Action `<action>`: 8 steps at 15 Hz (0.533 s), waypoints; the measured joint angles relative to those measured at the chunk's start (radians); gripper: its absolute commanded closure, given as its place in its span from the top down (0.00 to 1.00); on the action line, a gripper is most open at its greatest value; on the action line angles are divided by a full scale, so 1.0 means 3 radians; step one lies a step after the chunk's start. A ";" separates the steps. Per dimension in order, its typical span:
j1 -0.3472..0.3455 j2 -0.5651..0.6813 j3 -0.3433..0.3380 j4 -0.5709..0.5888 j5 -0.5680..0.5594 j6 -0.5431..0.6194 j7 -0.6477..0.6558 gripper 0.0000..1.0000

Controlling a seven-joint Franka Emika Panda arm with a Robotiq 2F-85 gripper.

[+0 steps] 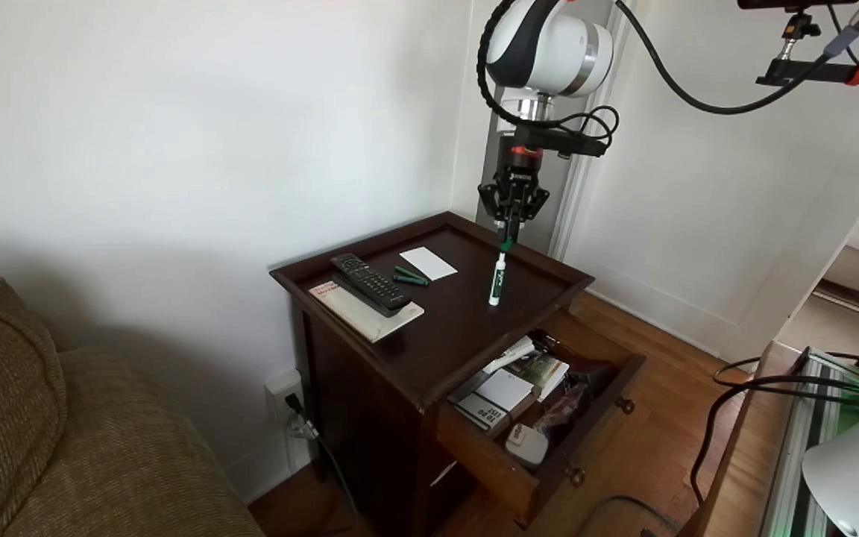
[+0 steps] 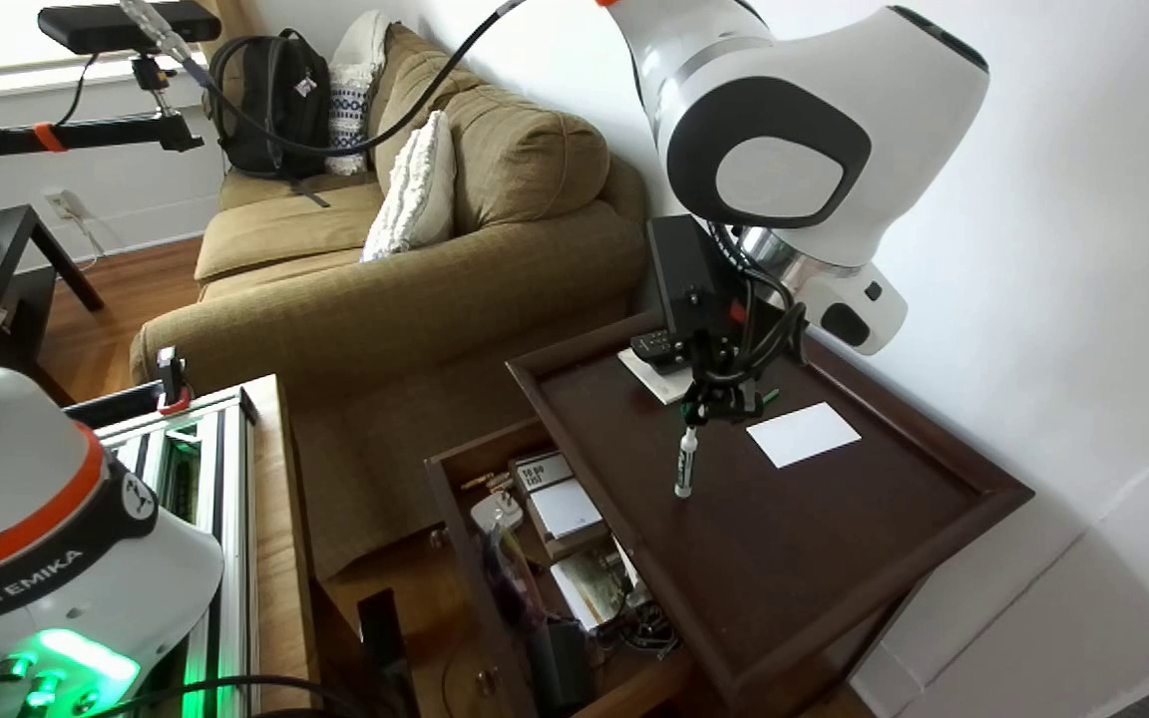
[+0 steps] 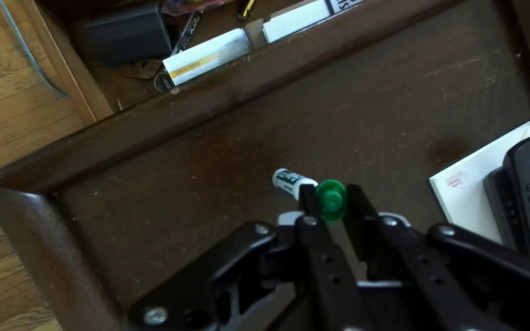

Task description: Put the green cap on the marker

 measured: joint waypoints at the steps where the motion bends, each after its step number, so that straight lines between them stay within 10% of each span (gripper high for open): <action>1: -0.0002 0.0022 0.0000 0.0020 0.0002 0.0000 0.0008 0.05; 8: -0.0007 0.0182 0.0000 0.0163 0.0015 -0.0013 0.0032 0.05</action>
